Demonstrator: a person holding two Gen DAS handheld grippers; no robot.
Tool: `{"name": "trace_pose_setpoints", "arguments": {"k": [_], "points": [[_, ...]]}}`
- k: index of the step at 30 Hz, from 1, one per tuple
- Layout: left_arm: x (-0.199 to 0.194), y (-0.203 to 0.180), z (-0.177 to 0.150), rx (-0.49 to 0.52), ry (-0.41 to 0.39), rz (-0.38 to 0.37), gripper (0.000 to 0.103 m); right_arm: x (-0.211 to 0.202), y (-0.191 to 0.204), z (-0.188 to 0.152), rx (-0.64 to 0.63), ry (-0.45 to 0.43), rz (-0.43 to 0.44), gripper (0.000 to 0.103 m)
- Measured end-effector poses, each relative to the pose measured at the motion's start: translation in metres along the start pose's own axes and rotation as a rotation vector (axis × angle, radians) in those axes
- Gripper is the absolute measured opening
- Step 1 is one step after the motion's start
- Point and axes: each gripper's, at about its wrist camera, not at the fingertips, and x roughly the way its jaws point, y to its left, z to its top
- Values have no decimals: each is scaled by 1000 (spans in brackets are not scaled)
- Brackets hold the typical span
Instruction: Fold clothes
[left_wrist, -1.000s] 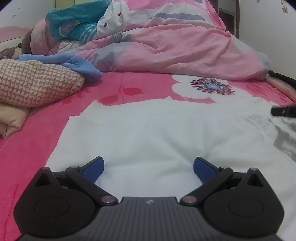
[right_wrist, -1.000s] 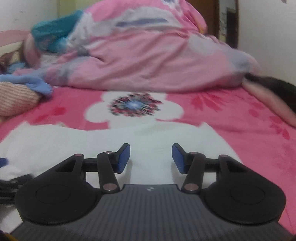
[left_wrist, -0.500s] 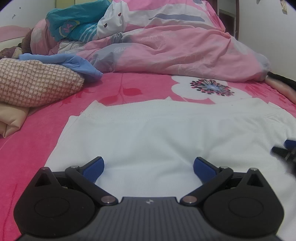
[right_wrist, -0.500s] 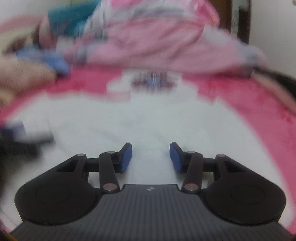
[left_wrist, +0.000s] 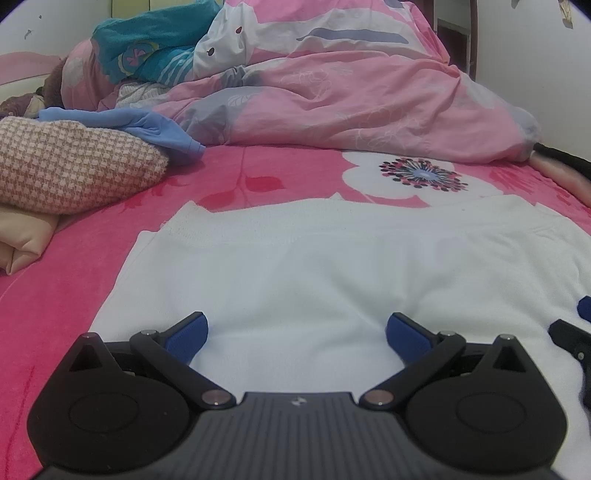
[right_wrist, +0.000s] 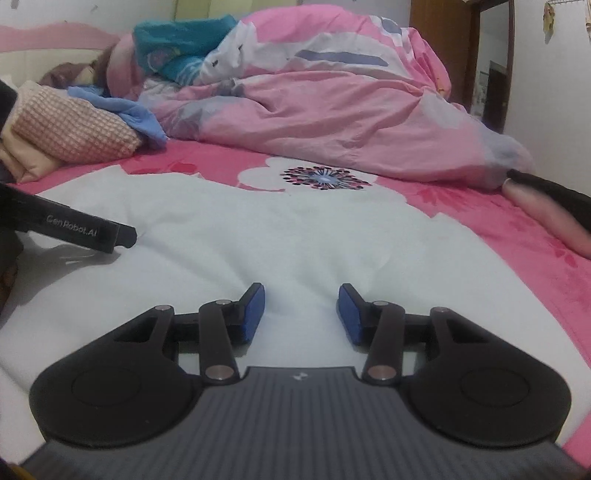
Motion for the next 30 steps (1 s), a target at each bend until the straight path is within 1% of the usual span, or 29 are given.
{"name": "trace_pose_setpoints", "arguments": {"k": [2, 10, 22, 30], "points": [[0, 0, 0, 1, -1, 1, 103, 0, 4, -7, -26, -9, -6, 44], [-2, -1, -2, 0, -9, 2, 103, -6, 6, -8, -22, -18, -10, 44], [-6, -5, -5, 15, -25, 28, 103, -6, 7, -8, -20, -18, -22, 45], [-9, -13, -7, 36, -33, 74, 103, -8, 6, -8, 0, -12, -19, 46]]}}
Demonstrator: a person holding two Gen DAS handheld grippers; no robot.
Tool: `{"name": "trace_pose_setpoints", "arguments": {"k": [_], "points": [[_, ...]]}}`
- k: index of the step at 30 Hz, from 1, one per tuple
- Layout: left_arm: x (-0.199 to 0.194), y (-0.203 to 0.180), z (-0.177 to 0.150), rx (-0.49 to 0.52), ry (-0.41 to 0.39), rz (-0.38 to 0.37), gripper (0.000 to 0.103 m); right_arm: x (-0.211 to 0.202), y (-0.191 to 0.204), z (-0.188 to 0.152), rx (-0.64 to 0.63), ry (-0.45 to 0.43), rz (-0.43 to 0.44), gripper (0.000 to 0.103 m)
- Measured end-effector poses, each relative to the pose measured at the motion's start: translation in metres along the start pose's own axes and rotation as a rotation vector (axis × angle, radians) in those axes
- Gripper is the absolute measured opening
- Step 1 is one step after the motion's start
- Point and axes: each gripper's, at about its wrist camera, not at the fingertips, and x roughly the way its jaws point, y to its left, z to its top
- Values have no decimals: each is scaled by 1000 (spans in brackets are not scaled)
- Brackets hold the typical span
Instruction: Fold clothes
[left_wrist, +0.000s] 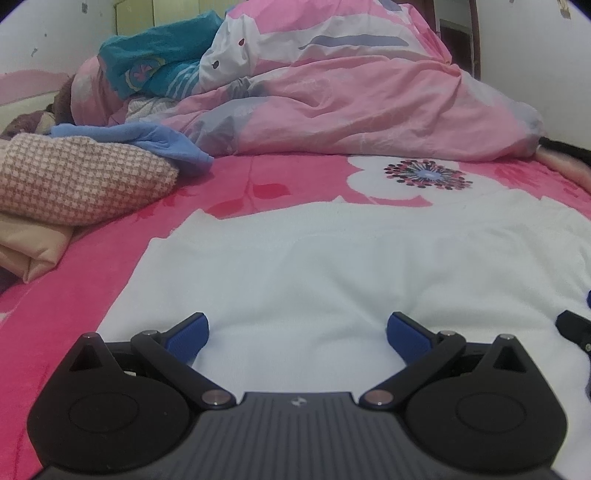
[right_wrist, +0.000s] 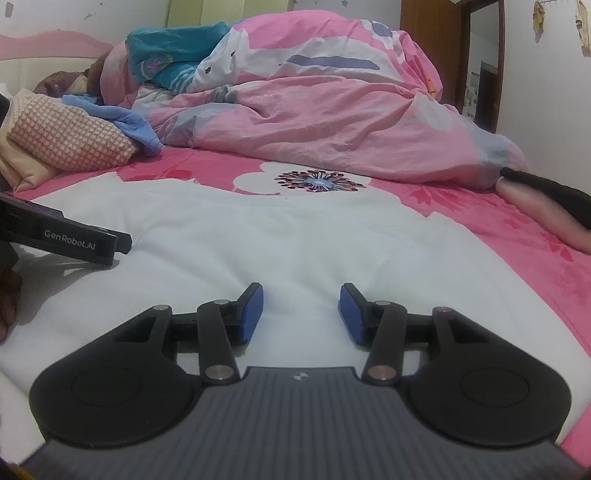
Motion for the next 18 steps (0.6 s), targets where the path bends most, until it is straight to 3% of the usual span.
{"name": "trace_pose_setpoints", "arguments": {"k": [16, 18], "points": [[-3, -3, 2, 34, -3, 35, 103, -2, -1, 1, 9, 0, 1, 47], [-6, -2, 2, 31, -5, 35, 103, -4, 1, 0, -2, -15, -13, 51]]}}
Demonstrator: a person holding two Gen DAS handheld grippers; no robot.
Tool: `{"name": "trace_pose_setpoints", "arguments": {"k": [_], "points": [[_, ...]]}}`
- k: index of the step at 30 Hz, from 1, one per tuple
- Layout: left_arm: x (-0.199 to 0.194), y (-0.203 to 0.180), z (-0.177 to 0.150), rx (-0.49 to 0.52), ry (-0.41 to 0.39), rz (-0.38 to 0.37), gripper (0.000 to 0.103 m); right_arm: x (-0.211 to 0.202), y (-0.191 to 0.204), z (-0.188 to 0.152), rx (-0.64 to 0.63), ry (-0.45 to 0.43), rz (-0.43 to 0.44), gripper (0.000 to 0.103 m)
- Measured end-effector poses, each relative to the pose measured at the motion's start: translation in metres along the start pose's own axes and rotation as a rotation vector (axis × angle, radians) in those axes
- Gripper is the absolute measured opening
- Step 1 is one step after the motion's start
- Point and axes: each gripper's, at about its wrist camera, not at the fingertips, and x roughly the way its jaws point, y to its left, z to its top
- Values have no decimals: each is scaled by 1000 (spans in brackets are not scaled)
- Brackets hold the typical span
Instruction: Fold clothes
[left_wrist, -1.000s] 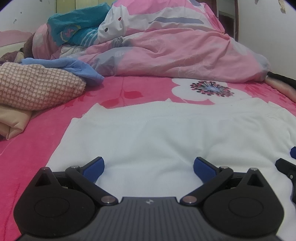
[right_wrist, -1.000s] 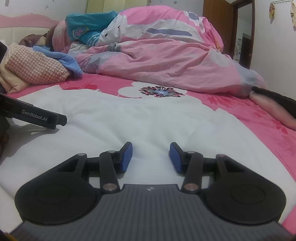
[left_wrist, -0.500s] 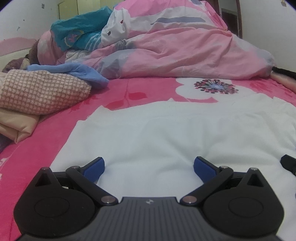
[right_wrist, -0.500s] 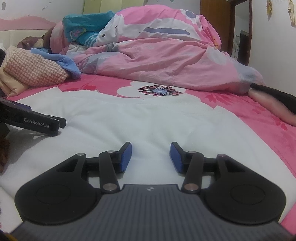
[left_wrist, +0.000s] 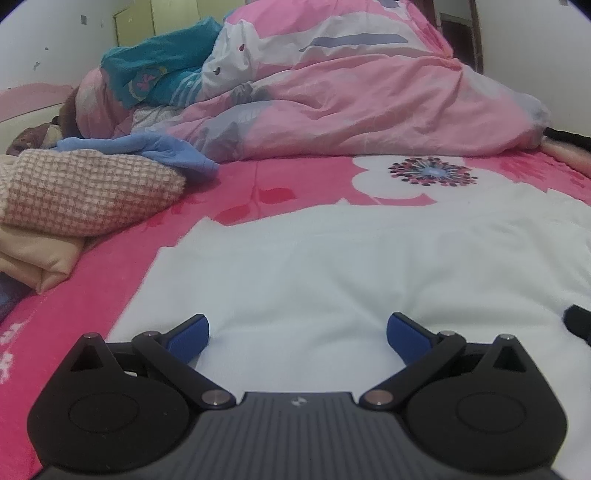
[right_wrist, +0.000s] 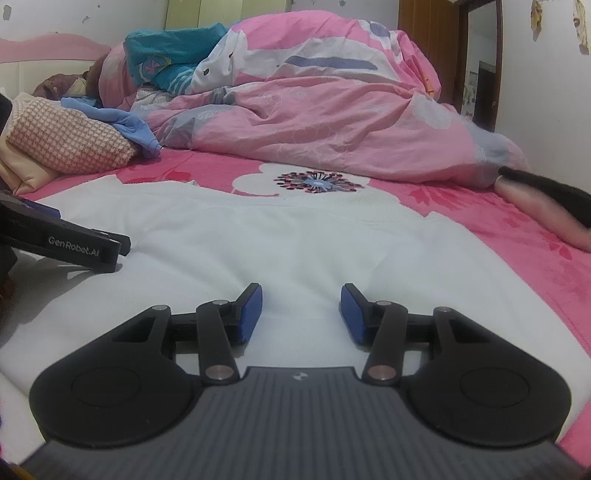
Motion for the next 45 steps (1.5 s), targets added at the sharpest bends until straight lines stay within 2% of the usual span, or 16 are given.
{"name": "trace_pose_setpoints", "arguments": {"k": [4, 7, 10, 11, 14, 17, 20, 21, 23, 26, 30, 33, 35, 41, 45], "points": [[-7, 1, 0, -10, -6, 1, 102, -16, 12, -4, -71, -85, -60, 54], [-12, 2, 1, -17, -11, 2, 102, -28, 17, -4, -87, -144, -32, 53], [-17, 3, 1, -25, -16, 3, 97, -28, 5, -3, -6, -126, 8, 46], [-18, 4, 1, -27, -18, 4, 94, -29, -2, -4, 27, -121, 12, 40], [-22, 5, 1, -37, -20, 4, 90, -32, -42, -13, 167, -111, -50, 33], [-16, 15, -6, -63, -5, -6, 90, -35, -81, -22, 307, -100, -112, 21], [-19, 18, -7, -59, -11, 2, 90, -38, -121, -31, 447, -88, -174, 20], [-19, 19, -7, -62, -12, 5, 90, -40, -133, -34, 493, -89, -188, 11], [-23, 23, -6, -71, -23, 14, 89, -49, -147, -40, 569, -116, -183, 10], [-37, 27, -7, -68, -54, 6, 89, -61, -135, -38, 524, -191, -168, 13], [-51, 27, -17, -13, -70, 0, 89, -61, -97, -27, 340, -238, -54, 12], [-41, 35, -30, -30, -19, -18, 91, -53, -84, -26, 260, -190, -46, 12], [-41, 46, -35, -87, -39, -62, 91, -48, -80, -26, 226, -157, -47, 12], [-50, 47, -38, -47, -53, -60, 90, -32, -66, -26, 126, -62, -49, 11], [-56, 53, -43, -41, -70, -93, 90, -35, -64, -26, 118, -60, -61, 11]]}}
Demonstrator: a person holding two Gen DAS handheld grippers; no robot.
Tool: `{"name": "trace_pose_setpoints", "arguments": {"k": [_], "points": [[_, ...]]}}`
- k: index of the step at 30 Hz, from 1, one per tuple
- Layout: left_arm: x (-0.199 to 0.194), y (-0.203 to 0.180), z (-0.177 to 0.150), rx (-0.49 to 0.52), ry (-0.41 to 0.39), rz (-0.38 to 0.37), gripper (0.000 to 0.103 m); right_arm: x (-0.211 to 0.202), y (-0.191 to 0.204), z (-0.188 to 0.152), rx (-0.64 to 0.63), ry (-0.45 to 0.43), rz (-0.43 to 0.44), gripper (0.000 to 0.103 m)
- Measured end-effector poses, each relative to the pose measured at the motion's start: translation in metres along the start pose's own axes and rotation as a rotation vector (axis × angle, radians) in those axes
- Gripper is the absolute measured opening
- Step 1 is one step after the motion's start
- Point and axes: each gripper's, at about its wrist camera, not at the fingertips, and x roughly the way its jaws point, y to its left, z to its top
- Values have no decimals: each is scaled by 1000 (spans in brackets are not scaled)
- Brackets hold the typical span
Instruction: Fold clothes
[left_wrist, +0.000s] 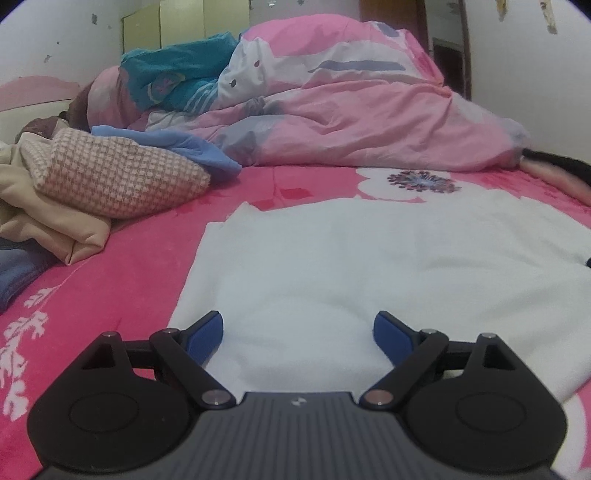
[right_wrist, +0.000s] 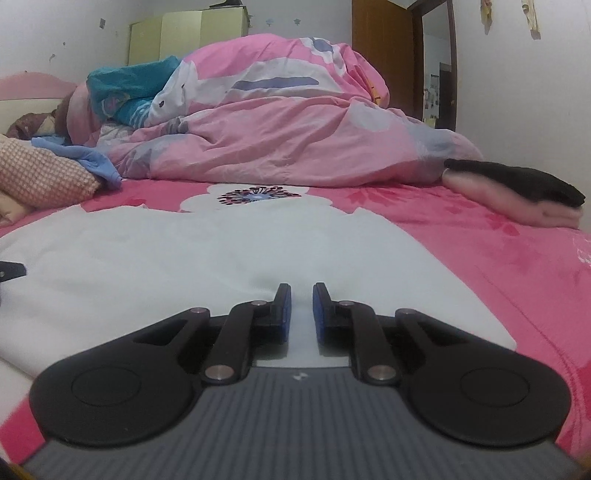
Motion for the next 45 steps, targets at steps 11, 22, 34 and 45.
{"name": "trace_pose_setpoints", "arguments": {"k": [11, 22, 34, 45], "points": [[24, -37, 45, 128, -15, -86, 95, 9, 32, 40, -22, 11, 109, 12], [71, -43, 44, 111, 102, -127, 101, 65, 81, 41, -224, 176, 185, 19], [111, -33, 71, 69, 171, -91, 102, 154, 65, 87, -39, 321, 178, 28], [109, -23, 69, 3, 187, -104, 103, 93, 92, 72, -43, 232, 212, 53]]}}
